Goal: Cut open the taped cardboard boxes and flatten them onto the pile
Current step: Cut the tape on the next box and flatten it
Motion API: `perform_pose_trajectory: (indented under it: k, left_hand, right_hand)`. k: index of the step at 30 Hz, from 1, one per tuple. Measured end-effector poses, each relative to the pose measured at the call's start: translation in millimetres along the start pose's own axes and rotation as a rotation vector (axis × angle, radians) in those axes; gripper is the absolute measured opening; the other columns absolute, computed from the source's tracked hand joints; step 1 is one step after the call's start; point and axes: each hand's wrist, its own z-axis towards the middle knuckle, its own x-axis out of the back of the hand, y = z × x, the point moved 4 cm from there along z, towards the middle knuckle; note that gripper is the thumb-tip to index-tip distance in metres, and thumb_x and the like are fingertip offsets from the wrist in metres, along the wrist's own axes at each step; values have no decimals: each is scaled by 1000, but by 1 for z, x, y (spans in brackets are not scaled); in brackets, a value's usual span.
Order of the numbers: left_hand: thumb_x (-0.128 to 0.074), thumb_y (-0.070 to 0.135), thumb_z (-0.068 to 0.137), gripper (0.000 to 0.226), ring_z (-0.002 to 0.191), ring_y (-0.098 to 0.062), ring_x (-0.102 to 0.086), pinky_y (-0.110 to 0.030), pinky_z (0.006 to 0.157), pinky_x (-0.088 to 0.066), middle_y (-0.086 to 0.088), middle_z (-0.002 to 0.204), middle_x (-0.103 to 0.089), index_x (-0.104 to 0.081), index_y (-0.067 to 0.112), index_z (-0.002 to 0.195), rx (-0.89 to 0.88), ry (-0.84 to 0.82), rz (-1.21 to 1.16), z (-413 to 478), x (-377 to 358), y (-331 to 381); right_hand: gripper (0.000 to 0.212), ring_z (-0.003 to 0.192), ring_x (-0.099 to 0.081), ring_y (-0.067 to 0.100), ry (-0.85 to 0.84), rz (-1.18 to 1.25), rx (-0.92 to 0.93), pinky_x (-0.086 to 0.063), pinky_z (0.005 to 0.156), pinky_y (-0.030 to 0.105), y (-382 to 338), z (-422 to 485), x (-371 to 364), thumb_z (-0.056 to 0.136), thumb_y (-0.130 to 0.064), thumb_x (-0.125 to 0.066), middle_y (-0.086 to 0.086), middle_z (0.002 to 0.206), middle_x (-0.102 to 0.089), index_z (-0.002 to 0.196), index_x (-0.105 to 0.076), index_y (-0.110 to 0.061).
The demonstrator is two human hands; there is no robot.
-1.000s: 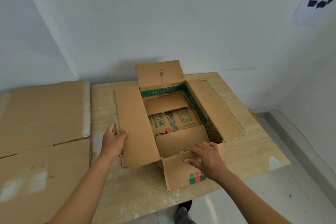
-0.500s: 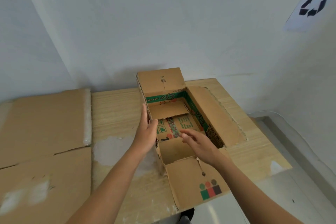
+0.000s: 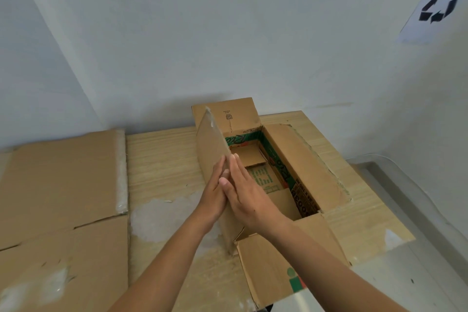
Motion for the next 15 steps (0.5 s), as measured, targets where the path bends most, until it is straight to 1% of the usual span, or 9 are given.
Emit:
perform_pose_trajectory:
  k: [2,4,5,6,7,9,10,12,15]
  left_hand:
    - [-30,42,102,50,147,-11,-10,-40,120,-16,8,161,-11,-17,38,151,16,9,11,2,0,-6]
    - [-30,35,104,49,147,-10,-7,-37,120,-13,6,161,-9,-17,33,151,-4,13,53,2,0,-9]
    - [-30,32,104,49,147,-9,-4,-34,120,-10,5,161,-9,-17,30,151,-23,17,80,2,-1,-11]
    - [-31,29,104,49,147,-8,-2,-32,119,-8,4,161,-8,-17,28,151,-38,21,109,3,-1,-13]
    - [-32,28,104,50,147,-8,-1,-31,119,-7,3,161,-8,-17,26,151,-49,25,139,5,-1,-15]
    - [-34,28,103,51,147,-9,-1,-33,120,-7,3,161,-7,-17,24,151,-54,29,188,8,-1,-18]
    - [-34,29,103,52,147,-10,-1,-35,121,-8,3,161,-7,-17,25,151,-52,31,203,10,0,-20]
    - [-35,31,102,53,148,-11,-3,-40,121,-10,3,161,-9,-16,25,151,-65,41,210,11,2,-20]
    - [-37,32,101,53,147,-12,-10,-42,120,-14,2,159,-17,-19,25,151,-127,93,190,10,9,-15]
  right_hand:
    - [65,144,-17,16,10,-54,-36,-21,113,28,0,0,0,101,-46,-19,-2,160,11,151,11,-18]
    - [61,133,-40,26,36,-124,-79,-38,103,36,1,1,0,103,-37,-22,1,160,8,151,11,-18]
    - [60,125,-48,29,45,-173,-106,-43,98,39,3,2,0,104,-32,-24,2,160,6,151,11,-18]
    - [61,120,-52,31,50,-224,-144,-46,93,39,6,3,1,104,-27,-28,3,160,2,151,10,-17]
    - [63,117,-53,31,55,-270,-186,-47,90,39,9,4,2,103,-22,-32,6,159,-6,151,9,-17]
    - [69,112,-56,31,73,-341,-238,-49,85,38,13,6,5,100,-18,-40,11,147,-29,151,7,-17]
    - [71,109,-57,30,83,-373,-239,-50,83,38,12,6,6,99,-16,-43,10,141,-36,151,6,-17]
    - [74,104,-59,29,100,-413,-211,-52,81,37,8,8,9,98,-14,-47,9,135,-39,151,4,-17]
    - [72,96,-62,32,132,-408,-113,-53,76,42,-5,11,9,97,-13,-48,9,132,-39,151,0,-19]
